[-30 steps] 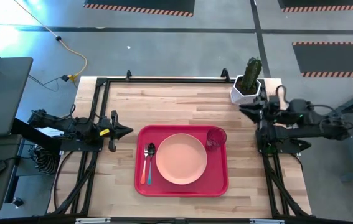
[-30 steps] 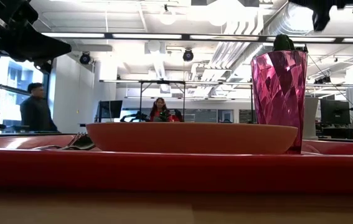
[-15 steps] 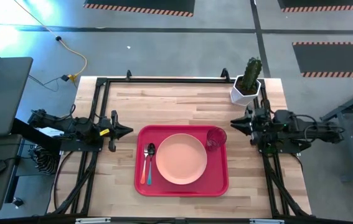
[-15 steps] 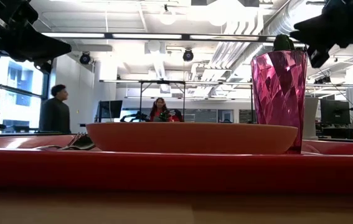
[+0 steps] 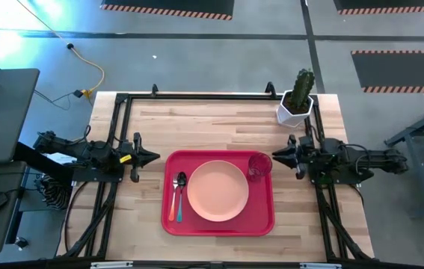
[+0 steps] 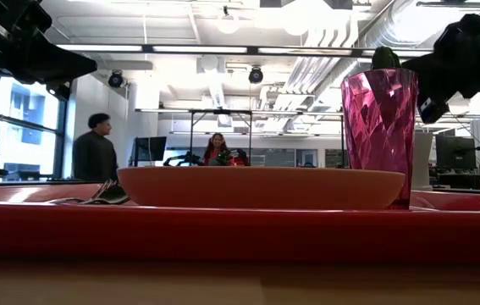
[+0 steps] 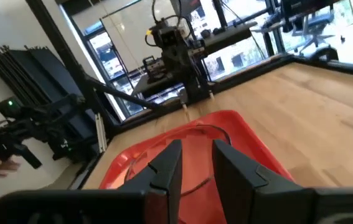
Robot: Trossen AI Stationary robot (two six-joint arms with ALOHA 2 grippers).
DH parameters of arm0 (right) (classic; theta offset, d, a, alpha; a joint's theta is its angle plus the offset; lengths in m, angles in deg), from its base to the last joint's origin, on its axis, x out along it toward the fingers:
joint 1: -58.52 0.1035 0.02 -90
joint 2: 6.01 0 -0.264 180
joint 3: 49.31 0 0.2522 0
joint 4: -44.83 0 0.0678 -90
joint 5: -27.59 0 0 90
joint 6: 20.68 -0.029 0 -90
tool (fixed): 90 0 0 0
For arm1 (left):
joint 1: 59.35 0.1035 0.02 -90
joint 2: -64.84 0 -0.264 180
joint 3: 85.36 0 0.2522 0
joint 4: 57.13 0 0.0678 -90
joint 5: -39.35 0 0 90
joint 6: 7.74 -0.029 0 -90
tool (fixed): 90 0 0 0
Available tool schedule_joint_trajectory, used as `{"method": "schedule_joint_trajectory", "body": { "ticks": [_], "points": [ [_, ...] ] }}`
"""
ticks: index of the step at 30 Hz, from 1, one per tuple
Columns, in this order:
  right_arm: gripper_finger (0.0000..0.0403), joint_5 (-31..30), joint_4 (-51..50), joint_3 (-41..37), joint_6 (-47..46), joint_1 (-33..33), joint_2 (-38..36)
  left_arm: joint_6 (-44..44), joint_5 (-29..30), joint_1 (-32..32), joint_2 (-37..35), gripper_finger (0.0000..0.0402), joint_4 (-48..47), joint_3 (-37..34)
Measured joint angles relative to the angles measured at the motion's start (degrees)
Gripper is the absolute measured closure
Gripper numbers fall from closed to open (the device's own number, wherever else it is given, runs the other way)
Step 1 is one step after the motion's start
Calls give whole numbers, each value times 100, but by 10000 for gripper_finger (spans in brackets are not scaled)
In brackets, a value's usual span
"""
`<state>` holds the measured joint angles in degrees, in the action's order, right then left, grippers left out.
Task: Pick and place plate/cup/fork/spoon on tray
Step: Return to Home Position
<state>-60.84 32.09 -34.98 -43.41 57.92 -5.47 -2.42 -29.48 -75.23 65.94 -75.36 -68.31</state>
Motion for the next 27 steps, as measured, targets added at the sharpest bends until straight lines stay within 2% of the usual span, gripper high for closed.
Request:
{"method": "schedule_joint_trajectory", "body": {
  "ticks": [8,27],
  "points": [
    [323,31,-19,8,-273,0,59,0,0,0,1,401,0,0],
    [323,18,-42,10,-278,0,61,0,0,-2,0,402,0,0]
  ]
}}
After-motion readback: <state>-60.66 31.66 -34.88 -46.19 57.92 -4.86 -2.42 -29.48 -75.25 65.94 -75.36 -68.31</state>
